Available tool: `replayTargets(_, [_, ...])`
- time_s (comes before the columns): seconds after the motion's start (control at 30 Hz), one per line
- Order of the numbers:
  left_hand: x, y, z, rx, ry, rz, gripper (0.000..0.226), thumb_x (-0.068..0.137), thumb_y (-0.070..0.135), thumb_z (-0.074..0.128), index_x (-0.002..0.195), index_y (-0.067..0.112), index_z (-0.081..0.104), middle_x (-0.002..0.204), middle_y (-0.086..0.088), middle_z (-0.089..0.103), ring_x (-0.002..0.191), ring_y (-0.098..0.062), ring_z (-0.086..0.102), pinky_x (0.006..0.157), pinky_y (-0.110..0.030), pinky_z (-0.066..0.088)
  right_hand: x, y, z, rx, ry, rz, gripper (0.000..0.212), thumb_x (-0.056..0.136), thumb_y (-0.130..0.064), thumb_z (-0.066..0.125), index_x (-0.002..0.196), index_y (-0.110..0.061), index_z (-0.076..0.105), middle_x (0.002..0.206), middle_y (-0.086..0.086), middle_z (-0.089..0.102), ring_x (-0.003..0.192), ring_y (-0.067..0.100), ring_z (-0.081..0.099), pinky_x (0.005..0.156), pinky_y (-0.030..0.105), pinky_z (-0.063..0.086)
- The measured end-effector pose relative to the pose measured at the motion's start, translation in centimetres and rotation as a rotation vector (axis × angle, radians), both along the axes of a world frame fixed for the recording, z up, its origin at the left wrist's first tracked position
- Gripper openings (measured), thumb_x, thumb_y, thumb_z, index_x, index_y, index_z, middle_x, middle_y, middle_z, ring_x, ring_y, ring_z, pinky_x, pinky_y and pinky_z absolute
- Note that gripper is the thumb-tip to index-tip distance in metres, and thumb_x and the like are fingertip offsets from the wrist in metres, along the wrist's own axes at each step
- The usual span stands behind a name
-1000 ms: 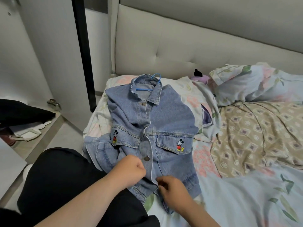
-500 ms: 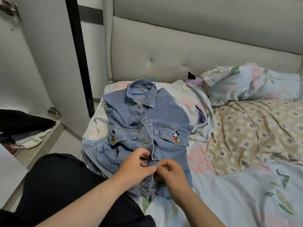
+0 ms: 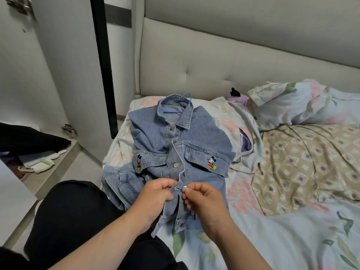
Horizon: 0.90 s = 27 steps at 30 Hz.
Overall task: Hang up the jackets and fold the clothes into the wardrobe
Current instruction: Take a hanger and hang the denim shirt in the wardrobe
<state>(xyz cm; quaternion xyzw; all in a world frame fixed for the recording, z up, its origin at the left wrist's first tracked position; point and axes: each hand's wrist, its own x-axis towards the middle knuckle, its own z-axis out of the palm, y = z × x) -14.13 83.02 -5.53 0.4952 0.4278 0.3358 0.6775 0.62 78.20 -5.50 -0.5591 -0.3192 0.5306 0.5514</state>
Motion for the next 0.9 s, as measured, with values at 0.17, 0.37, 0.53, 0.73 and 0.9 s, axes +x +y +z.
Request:
replayTargets(0.17, [0.0, 0.1, -0.3, 0.156, 0.166, 0.065, 0.023, 0.081, 0.010, 0.074, 0.069, 0.029, 0.073, 0.058, 0.008, 0.056, 0.055, -0.004, 0.048, 0.056, -0.016, 0.042, -0.4, -0.2, 0.8, -0.006, -0.084, 0.026, 0.013, 0.086, 0.006, 0.064, 0.080, -0.002, 0.072, 0.067, 0.012, 0.065, 0.055, 0.014, 0.052, 0.052, 0.020, 0.045])
replayTargets(0.37, [-0.4, 0.1, -0.7, 0.125, 0.094, 0.022, 0.004, 0.085, 0.000, 0.068, 0.087, -0.004, 0.067, 0.079, -0.010, 0.063, 0.076, -0.021, 0.056, 0.078, -0.038, 0.048, -0.4, -0.2, 1.2, -0.018, -0.134, 0.038, 0.014, 0.086, 0.004, 0.064, 0.080, -0.005, 0.072, 0.070, 0.013, 0.066, 0.058, 0.014, 0.053, 0.055, 0.022, 0.045])
replayTargets(0.53, [-0.5, 0.1, 0.2, -0.109, -0.065, 0.045, 0.032, 0.087, -0.008, 0.050, 0.080, 0.007, 0.078, 0.079, -0.019, 0.072, 0.069, -0.024, 0.070, 0.060, -0.031, 0.057, -0.3, -0.3, 1.3, -0.032, -0.132, 0.032, 0.011, 0.088, 0.005, 0.064, 0.087, -0.002, 0.073, 0.072, 0.011, 0.069, 0.059, 0.014, 0.055, 0.056, 0.021, 0.048])
replayTargets(0.73, [-0.4, 0.1, 0.1, -0.235, -0.125, 0.041, 0.021, 0.085, -0.008, 0.064, 0.075, 0.006, 0.075, 0.077, -0.012, 0.073, 0.065, -0.016, 0.070, 0.058, -0.022, 0.056, -0.3, -0.1, 1.5, -0.022, -0.191, 0.080, 0.024, 0.089, 0.009, 0.061, 0.080, -0.010, 0.073, 0.065, 0.003, 0.065, 0.055, 0.010, 0.053, 0.057, 0.021, 0.048])
replayTargets(0.9, [-0.4, 0.1, -0.3, -0.191, -0.063, 0.038, 0.022, 0.088, -0.003, 0.065, 0.071, 0.010, 0.070, 0.062, -0.004, 0.066, 0.054, -0.009, 0.062, 0.052, -0.019, 0.052, -0.6, 0.1, 1.8, -0.019, -0.222, 0.104, 0.031, 0.088, 0.010, 0.062, 0.073, -0.016, 0.073, 0.061, 0.002, 0.062, 0.054, 0.010, 0.053, 0.057, 0.022, 0.048])
